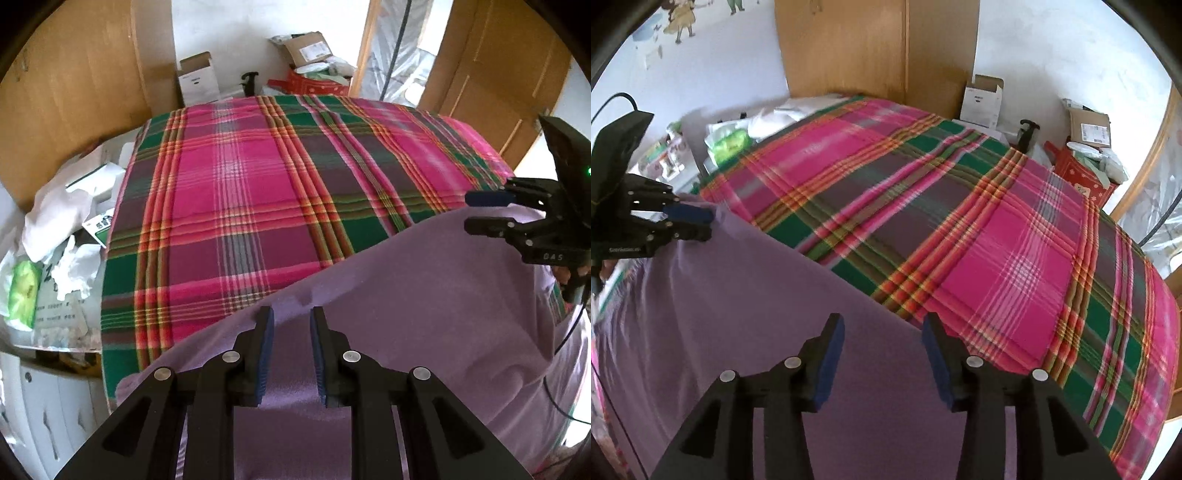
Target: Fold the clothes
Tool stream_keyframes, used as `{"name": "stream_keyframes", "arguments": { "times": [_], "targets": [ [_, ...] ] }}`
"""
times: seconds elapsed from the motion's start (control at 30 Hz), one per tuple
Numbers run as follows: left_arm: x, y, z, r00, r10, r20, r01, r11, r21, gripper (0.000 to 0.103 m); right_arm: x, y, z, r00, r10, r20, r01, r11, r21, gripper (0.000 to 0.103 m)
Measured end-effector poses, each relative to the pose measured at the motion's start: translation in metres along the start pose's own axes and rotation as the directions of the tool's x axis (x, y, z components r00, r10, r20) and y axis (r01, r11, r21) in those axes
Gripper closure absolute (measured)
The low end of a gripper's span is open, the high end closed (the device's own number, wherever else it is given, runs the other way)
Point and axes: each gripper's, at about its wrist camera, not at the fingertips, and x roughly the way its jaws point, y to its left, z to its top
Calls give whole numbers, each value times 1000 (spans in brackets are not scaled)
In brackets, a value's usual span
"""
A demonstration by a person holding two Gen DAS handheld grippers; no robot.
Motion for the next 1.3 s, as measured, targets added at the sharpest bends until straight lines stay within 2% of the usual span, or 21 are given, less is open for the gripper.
{"name": "stream_keyframes", "arguments": {
  "times": [0.2,0.3,0.63,0.77,0.97,1.3],
  "targets": [
    [8,-7,-3,1000,-1,-23,3,997,80,79,9,-9,-1,1000,9,-28,-9,1000,6,57],
    [10,-1,2,1000,1,-14,0,999,45,79,11,-10,-1,999,16,-29,-16,1000,7,54],
    [10,2,2,999,38,-11,-37,997,63,79,14,-3,2,998,55,-9,-55,998,-19,51],
    [11,2,5,998,54,-10,-53,996,72,79,18,8,7,997,73,-8,-74,996,-48,51],
    [10,13,5,999,34,-8,-34,999,40,78,27,30,20,996,91,-18,-92,989,-111,50],
    [8,16,3,999,44,-18,-43,996,73,78,37,61,34,994,111,-14,-111,979,-173,50]
  ]
}}
